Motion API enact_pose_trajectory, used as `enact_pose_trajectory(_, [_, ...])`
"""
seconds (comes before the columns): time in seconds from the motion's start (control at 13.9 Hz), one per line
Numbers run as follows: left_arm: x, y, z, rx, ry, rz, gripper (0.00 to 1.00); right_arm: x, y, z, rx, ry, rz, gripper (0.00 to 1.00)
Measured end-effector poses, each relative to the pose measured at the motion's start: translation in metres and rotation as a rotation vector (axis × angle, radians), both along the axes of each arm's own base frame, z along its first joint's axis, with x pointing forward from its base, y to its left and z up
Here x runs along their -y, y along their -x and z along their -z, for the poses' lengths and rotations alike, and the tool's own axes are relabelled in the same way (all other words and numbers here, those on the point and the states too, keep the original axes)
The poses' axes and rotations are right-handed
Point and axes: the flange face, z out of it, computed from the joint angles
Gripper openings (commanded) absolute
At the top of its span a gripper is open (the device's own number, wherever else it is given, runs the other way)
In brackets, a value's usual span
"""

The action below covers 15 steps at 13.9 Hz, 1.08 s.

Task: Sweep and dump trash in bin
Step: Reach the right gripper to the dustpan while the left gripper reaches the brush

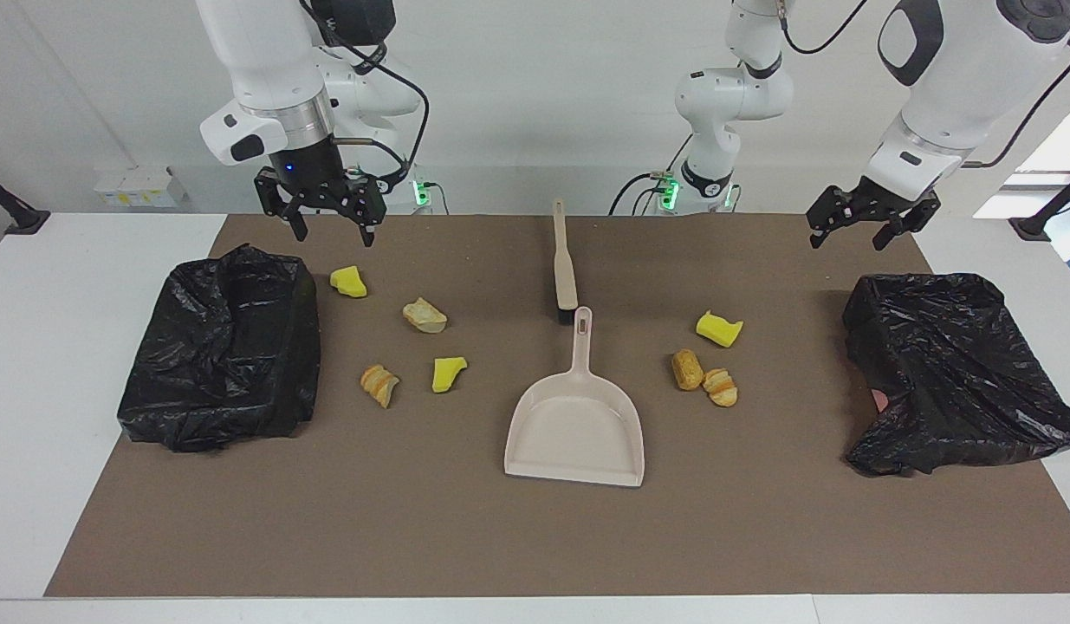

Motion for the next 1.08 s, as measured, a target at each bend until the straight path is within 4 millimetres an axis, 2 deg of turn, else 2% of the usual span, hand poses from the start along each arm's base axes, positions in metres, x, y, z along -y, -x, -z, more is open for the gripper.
enact_pose_trajectory(0.43, [0.001,0.001,0.000,-0.005,0.000,0.002,1.00,0.000,0.000,0.001,-0.004,-0.016,0.002,1.00])
enact_pose_trajectory(0.65, [0.006,0.005,0.006,-0.019,0.000,0.010,1.00,0.002,0.000,0.002,-0.007,-0.018,0.007,1.00])
enact_pose_trajectory(0.86, [0.028,0.014,0.026,-0.042,0.000,0.048,1.00,0.003,0.001,0.009,-0.022,-0.017,0.007,1.00])
enact_pose_trajectory(1.08, [0.051,0.025,0.057,-0.010,0.012,0.081,1.00,-0.004,0.001,0.019,-0.026,-0.023,0.005,1.00])
